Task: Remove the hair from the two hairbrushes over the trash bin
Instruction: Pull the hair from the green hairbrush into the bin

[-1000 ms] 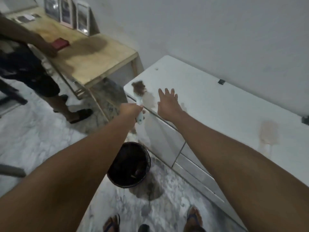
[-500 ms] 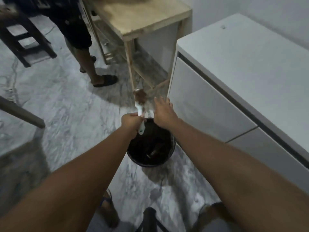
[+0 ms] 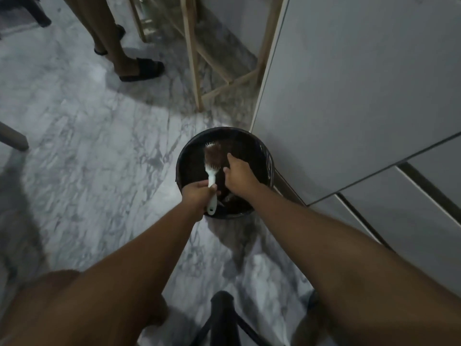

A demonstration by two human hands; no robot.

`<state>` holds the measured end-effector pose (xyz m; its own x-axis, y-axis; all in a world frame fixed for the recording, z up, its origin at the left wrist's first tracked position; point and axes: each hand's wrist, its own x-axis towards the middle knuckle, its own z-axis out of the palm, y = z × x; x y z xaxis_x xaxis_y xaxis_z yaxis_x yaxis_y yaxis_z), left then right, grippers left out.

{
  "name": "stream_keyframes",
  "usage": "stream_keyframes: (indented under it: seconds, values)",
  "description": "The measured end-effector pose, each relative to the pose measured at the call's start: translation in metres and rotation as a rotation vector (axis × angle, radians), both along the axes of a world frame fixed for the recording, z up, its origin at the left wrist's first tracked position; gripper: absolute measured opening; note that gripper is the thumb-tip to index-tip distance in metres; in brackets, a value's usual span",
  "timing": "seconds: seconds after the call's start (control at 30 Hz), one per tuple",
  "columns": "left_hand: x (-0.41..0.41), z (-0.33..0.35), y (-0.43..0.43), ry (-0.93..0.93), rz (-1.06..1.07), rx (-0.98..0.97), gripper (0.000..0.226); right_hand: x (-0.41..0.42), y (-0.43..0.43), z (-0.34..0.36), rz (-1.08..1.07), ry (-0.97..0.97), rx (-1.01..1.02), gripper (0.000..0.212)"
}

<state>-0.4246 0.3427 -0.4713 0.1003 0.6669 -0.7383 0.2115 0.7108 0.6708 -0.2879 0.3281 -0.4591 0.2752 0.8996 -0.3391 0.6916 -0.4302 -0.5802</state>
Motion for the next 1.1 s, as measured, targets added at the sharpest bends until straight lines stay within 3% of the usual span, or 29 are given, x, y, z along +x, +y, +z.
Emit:
stream_keyframes:
  seconds: [0.3, 0.43, 0.77, 0.93, 1.03, 1.1]
  values:
    - [-0.017, -0.009, -0.022, -0.037, -0.002, -0.02, 0.015, -0.008, -0.022, -0.012, -0.134, 0.089, 0.053, 0.046]
    - [-0.011, -0.01, -0.017, -0.089, -0.051, -0.028, 0.03, -0.004, -0.019, -0.012, -0.179, 0.08, 0.124, 0.038]
    - [0.004, -0.03, -0.008, -0.19, -0.091, -0.108, 0.026, 0.02, -0.01, -0.042, -0.411, 0.192, 0.219, 0.011]
    - [0.01, -0.036, -0.008, -0.199, -0.035, -0.077, 0.023, 0.018, -0.001, -0.052, -0.492, 0.246, 0.229, 0.01]
    - [0.009, -0.037, -0.006, -0.207, -0.021, -0.063, 0.022, 0.011, 0.003, -0.048, -0.491, 0.378, 0.245, 0.026]
    - [0.007, -0.039, -0.003, -0.209, -0.008, -0.06, 0.023, 0.009, 0.005, -0.046, -0.429, 0.361, 0.255, 0.028]
